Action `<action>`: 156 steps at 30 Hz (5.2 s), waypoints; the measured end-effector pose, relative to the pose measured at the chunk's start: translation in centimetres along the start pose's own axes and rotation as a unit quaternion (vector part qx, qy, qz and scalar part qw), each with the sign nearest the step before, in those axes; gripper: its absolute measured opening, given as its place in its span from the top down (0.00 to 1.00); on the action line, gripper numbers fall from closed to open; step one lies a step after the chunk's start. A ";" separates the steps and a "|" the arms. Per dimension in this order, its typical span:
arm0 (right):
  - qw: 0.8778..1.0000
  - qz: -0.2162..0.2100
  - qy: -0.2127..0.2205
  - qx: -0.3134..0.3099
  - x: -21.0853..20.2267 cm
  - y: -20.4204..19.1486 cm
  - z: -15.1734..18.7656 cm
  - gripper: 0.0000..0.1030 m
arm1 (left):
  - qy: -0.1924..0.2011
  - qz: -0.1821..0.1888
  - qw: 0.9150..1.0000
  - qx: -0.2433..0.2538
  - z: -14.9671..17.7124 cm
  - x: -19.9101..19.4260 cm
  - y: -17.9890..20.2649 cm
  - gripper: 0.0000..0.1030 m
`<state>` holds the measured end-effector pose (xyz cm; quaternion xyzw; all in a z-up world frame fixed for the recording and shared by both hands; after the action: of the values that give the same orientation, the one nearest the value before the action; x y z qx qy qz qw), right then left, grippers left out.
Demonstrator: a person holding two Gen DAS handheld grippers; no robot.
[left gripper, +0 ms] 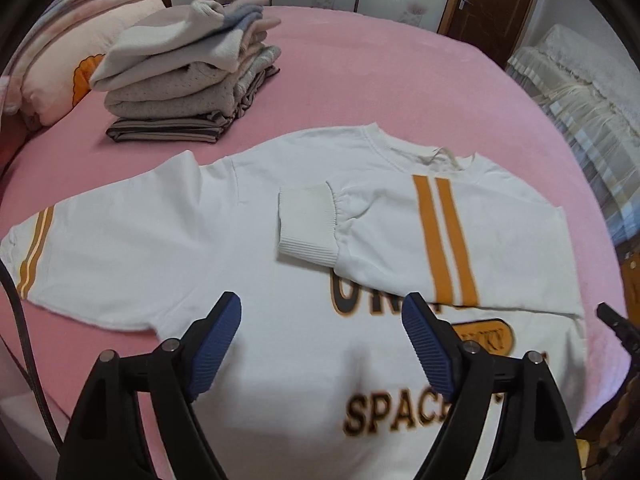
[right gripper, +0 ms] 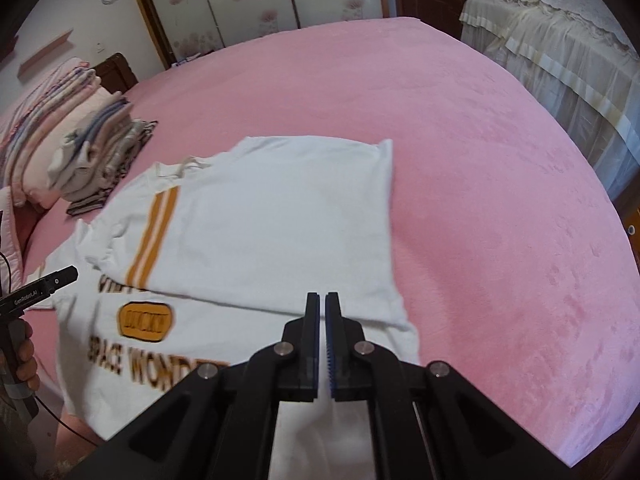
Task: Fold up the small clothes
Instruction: 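Move the left tool to the other orange-striped sleeve cuff, then grasp the cuff with the left tool and lift it, then carry the sleeve across the shirt front with the left tool and release it, then move the right tool to the sweatshirt side edge and grasp it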
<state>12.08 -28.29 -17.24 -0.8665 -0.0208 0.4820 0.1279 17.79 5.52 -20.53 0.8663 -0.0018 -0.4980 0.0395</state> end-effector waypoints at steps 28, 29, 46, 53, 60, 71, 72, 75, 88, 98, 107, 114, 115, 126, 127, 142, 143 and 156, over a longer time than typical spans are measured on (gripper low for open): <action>0.951 -0.129 0.033 -0.280 -4.2 -33.4 3.6 0.75 | 0.053 -0.155 0.982 -0.095 2.0 -14.9 -24.0 0.14; 0.947 -0.133 0.030 -0.291 -3.6 -35.1 3.7 0.75 | 0.048 -0.158 0.980 -0.111 2.1 -14.8 -25.6 0.14; 0.921 -0.180 -0.030 -0.344 4.3 -45.4 5.0 0.75 | -0.085 -0.147 0.885 -0.434 4.2 -4.5 -41.0 0.16; 0.923 -0.179 -0.044 -0.337 7.4 -45.3 4.2 0.75 | -0.130 -0.184 0.856 -0.465 5.5 0.2 -42.1 0.20; 0.924 -0.179 -0.056 -0.332 9.0 -45.4 4.3 0.75 | -0.156 -0.192 0.844 -0.475 6.4 2.1 -42.9 0.20; 0.922 -0.176 -0.052 -0.342 9.0 -45.2 5.1 0.75 | -0.132 -0.162 0.893 -0.399 2.7 2.4 -40.0 0.94; 0.922 -0.176 -0.051 -0.342 8.8 -45.1 5.1 0.75 | -0.123 -0.161 0.896 -0.395 2.4 2.1 -39.7 0.95; 0.922 -0.173 -0.044 -0.344 8.3 -44.6 5.1 0.75 | -0.090 -0.164 0.914 -0.361 0.6 0.6 -37.8 0.95; 0.944 -0.158 -0.007 -0.288 4.9 -38.1 2.3 0.75 | 0.041 -0.102 0.974 -0.199 -6.6 -9.2 -23.6 0.95; 0.971 -0.111 0.019 -0.211 2.7 -28.1 -0.5 0.75 | 0.075 -0.017 0.994 -0.081 -7.2 -8.9 -8.0 0.95; 0.985 -0.068 0.009 -0.159 3.4 -20.0 -1.0 0.75 | 0.022 0.083 0.995 -0.045 -2.6 -0.7 1.0 0.95; 0.989 -0.063 -0.015 -0.129 4.9 -17.0 -0.9 0.75 | -0.016 0.117 0.992 -0.044 0.3 3.7 2.4 0.93; 0.990 -0.066 -0.015 -0.127 4.9 -16.7 -0.9 0.75 | -0.010 0.115 0.993 -0.033 0.4 3.7 2.7 0.92; 0.987 -0.085 -0.010 -0.135 4.5 -17.4 -1.5 0.75 | 0.066 0.080 0.992 0.071 0.8 2.1 5.4 0.74; 0.987 -0.085 -0.008 -0.137 4.3 -17.4 -1.6 0.75 | 0.073 0.073 0.990 0.097 0.9 2.0 6.2 0.74; 0.989 -0.089 -0.014 -0.119 4.3 -15.7 -2.9 0.75 | 0.075 0.159 0.963 0.204 4.1 1.4 10.9 0.44; 0.987 -0.095 -0.017 -0.125 4.4 -16.0 -2.9 0.75 | 0.073 0.162 0.963 0.204 4.4 1.3 10.7 0.43; 0.956 -0.133 -0.038 -0.260 4.8 -23.9 -0.2 0.75 | 0.032 0.135 0.982 0.131 6.4 -1.6 3.2 0.19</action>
<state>16.85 -4.50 -15.37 -0.8401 -0.2655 0.4713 -0.0394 11.52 2.02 -22.13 0.8710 -0.1828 -0.4559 -0.0077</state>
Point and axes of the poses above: each gripper's, at about its wrist camera, not at the fingertips, and x roughly the way its jaws point, y to its right, z to its underside, the point moved 2 cm from there along x, roughly the way its jaws point, and after that the axes turned 6 degrees about x, right-handed, at the moved point
